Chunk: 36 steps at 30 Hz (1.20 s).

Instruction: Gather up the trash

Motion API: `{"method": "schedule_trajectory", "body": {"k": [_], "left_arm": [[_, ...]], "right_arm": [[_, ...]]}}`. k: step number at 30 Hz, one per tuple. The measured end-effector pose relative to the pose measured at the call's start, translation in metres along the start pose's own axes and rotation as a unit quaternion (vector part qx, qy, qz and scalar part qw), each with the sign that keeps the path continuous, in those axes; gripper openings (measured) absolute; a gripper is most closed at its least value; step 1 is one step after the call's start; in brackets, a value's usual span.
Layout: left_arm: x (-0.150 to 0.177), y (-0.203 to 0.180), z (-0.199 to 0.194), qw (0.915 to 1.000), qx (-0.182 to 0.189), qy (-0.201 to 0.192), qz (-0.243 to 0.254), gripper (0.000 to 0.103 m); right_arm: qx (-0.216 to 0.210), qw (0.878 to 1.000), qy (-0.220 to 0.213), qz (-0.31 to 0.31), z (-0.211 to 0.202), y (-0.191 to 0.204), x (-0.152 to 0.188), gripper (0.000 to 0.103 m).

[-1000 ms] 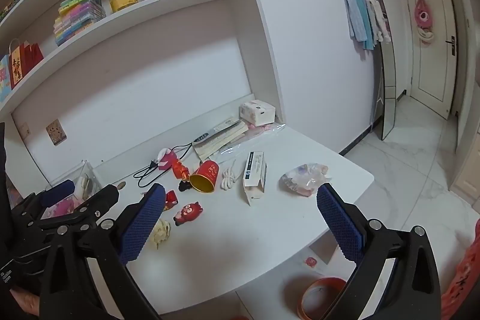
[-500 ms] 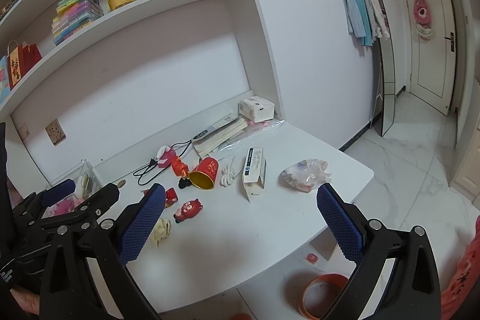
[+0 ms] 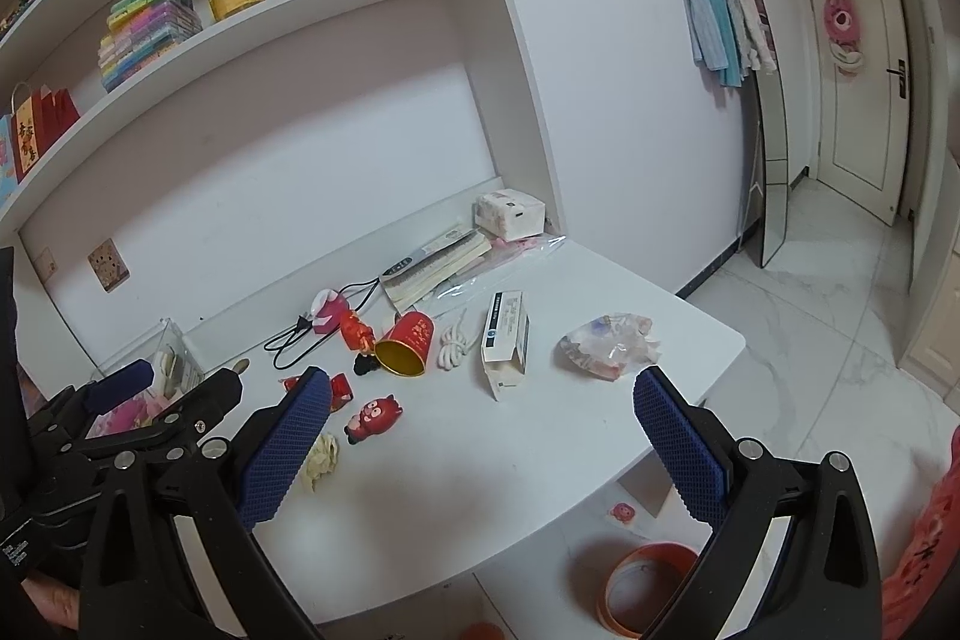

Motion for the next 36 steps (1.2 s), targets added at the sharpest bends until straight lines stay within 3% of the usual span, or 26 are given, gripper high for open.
{"method": "schedule_trajectory", "body": {"k": [36], "left_arm": [[0.0006, -0.0039, -0.0010, 1.0000, 0.001, 0.002, 0.005, 0.098]], "right_arm": [[-0.002, 1.000, 0.003, 0.003, 0.0019, -0.0011, 0.0008, 0.098]]}}
Point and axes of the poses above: each gripper's, at about its wrist camera, not at the fingertips, and z roughly the way its jaws point, y to its left, x to its underside, the point moved 4 cm from there along z, roughly the way its jaws point, and after that the axes turned 9 degrees about -y, right-handed, at the moved point
